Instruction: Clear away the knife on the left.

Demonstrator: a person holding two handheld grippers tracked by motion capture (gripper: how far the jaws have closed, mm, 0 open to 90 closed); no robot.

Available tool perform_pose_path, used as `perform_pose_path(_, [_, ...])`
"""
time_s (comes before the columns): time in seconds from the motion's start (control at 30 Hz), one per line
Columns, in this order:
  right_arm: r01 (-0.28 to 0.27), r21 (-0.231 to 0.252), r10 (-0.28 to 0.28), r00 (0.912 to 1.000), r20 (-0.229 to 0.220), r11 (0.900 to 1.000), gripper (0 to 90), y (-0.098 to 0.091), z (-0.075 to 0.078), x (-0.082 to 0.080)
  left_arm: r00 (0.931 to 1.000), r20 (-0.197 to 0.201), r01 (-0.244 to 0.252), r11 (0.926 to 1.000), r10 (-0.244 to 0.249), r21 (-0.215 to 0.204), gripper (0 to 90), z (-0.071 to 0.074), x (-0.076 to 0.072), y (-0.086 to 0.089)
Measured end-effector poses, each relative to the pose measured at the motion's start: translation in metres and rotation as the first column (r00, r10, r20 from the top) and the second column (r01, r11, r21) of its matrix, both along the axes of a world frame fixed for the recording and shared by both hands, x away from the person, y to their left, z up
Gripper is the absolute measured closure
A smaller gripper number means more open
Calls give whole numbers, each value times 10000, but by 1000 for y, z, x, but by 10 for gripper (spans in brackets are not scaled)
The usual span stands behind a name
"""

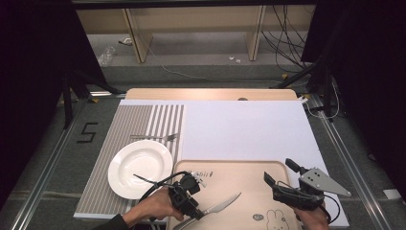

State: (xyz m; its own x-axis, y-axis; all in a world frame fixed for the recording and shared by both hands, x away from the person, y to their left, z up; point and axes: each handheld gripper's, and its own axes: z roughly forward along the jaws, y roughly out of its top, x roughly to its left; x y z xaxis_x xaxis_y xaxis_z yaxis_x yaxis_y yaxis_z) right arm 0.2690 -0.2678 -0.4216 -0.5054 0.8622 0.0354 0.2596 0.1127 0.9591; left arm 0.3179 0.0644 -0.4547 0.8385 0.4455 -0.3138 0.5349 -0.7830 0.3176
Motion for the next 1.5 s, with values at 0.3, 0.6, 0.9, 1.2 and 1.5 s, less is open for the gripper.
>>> perform_pose_path(0.3, [-9, 13, 9, 10000, -54, 10000, 154, 0, 1, 0, 9930, 1165, 184, 9998, -176, -56, 273, 17, -5, -6])
perform_pose_path(0.6, [-28, 24, 28, 10000, -24, 10000, 156, 0, 0, 0, 9764, 1856, 1296, 9868, -1101, -967, 376, 22, -15, -21])
perform_pose_path(0.9, [-30, 24, 30, 10000, -7, 10000, 156, 0, 0, 0, 9569, 2203, 2162, 9706, -1891, -1059, 596, 13, -22, -32])
perform_pose_path(1.2, [-20, -1, 20, 10000, 6, 10000, 157, 0, 0, 0, 9501, 2273, 2328, 9706, -2135, -613, 736, 3, -25, -38])
perform_pose_path(1.5, [-50, 0, 50, 10000, 30, 10000, 157, 0, 0, 1, 9397, 2484, 2525, 9668, -2351, -400, 833, -7, -31, -42])
